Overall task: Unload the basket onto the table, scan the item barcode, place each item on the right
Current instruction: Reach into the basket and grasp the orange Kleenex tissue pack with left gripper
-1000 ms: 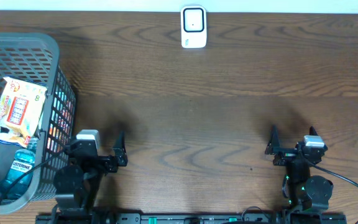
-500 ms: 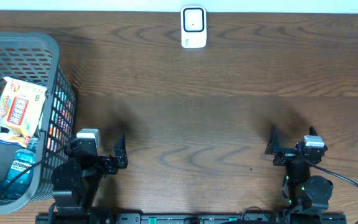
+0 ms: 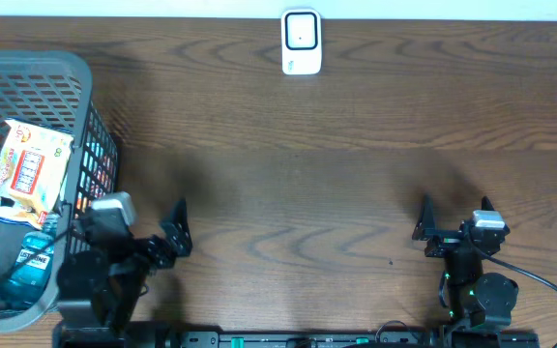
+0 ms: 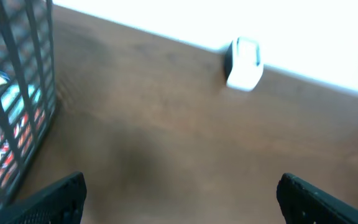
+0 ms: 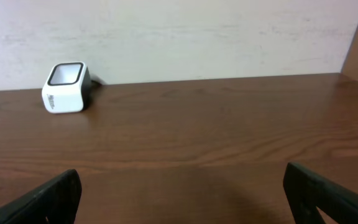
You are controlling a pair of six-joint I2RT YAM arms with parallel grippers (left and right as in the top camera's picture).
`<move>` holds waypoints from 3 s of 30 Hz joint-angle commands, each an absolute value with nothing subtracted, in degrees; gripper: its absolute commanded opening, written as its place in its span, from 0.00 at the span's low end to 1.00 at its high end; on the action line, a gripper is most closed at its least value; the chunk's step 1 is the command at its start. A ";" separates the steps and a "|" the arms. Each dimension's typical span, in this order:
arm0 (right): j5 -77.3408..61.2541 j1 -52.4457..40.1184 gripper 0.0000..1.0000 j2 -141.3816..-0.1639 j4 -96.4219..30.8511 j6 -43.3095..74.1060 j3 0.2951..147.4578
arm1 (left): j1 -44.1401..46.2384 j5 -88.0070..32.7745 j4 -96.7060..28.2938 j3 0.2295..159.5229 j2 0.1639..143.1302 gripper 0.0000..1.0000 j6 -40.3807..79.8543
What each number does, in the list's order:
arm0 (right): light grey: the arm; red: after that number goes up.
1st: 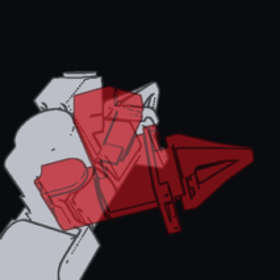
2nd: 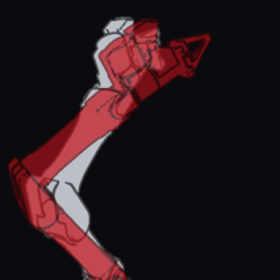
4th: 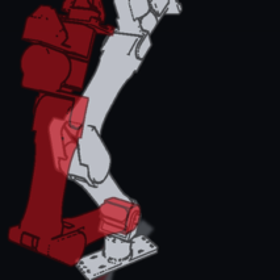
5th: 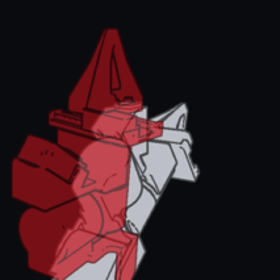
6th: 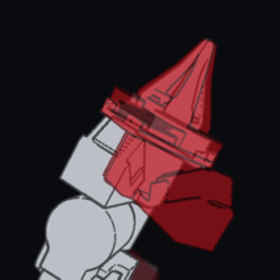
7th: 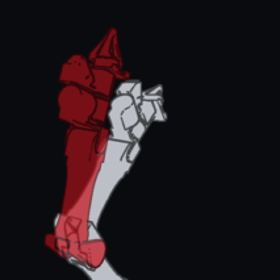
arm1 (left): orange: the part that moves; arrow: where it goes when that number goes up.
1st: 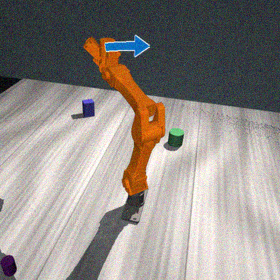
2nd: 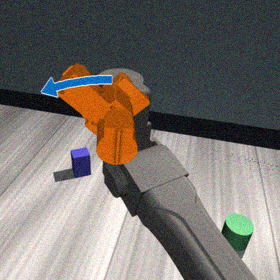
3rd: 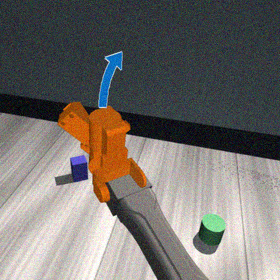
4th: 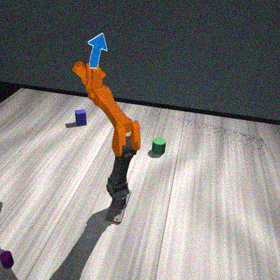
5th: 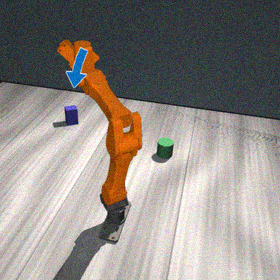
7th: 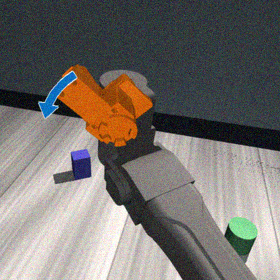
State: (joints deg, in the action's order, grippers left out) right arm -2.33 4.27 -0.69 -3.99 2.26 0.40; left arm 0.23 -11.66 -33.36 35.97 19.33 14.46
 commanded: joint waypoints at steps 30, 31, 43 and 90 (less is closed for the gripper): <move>-2.02 4.45 0.99 -0.38 -4.14 1.45 0.32 | 0.38 -10.87 -23.24 56.51 46.83 0.98 17.85; -2.00 4.47 0.99 -0.38 -4.14 1.45 0.32 | 0.40 -10.92 -23.33 56.51 46.98 0.98 17.85; -2.00 4.45 0.99 -0.38 -4.14 1.45 0.32 | 0.38 -10.15 -27.22 65.73 49.10 0.98 17.85; -2.00 4.45 0.99 -0.38 -4.14 1.45 0.32 | -36.45 -2.61 -80.49 92.92 109.12 0.98 47.22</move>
State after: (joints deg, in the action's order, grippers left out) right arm -2.33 4.27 -0.69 -3.99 2.28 0.40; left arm -36.32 -2.68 -80.36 94.26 107.44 49.01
